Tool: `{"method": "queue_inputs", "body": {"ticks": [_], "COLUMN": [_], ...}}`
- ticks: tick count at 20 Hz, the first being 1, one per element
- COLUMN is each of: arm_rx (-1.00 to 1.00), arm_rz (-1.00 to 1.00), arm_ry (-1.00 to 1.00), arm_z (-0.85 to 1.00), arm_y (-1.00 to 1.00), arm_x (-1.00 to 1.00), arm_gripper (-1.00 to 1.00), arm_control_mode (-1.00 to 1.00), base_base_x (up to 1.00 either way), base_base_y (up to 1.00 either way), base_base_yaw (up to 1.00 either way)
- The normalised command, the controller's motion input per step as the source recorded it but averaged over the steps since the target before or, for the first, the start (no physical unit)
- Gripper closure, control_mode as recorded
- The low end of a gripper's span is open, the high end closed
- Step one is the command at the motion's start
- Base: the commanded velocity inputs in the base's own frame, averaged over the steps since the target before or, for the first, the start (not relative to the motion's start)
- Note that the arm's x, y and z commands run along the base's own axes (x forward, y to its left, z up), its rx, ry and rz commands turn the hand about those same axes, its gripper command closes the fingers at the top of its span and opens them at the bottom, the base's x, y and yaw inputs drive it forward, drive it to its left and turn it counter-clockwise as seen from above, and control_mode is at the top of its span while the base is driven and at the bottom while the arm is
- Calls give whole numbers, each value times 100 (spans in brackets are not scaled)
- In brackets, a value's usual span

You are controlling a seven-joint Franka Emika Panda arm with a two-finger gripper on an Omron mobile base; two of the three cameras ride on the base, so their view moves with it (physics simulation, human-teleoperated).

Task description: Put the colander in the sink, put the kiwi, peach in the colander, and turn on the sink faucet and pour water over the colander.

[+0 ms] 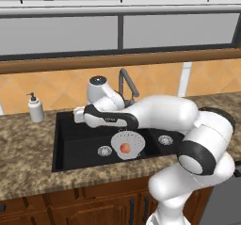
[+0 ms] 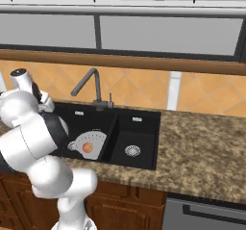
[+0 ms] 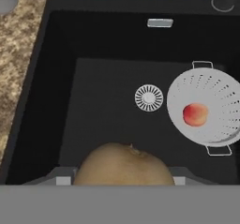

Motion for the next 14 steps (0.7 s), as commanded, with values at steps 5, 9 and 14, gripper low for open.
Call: {"method": "queue_inputs", "body": {"ticks": [5, 9, 14], "arm_rx": [0, 0, 0], "arm_rz": [6, 8, 6], "arm_ry": [0, 0, 0], "arm_z": [-16, -24, -20], "arm_y": [-78, -56, -44], "arm_x": [0, 5, 9], "arm_gripper": [100, 100, 100], "arm_control_mode": [-100, -100, -100], "base_base_x": [0, 0, 0], "base_base_y": [0, 0, 0], "base_base_yaw": [0, 0, 0]}}
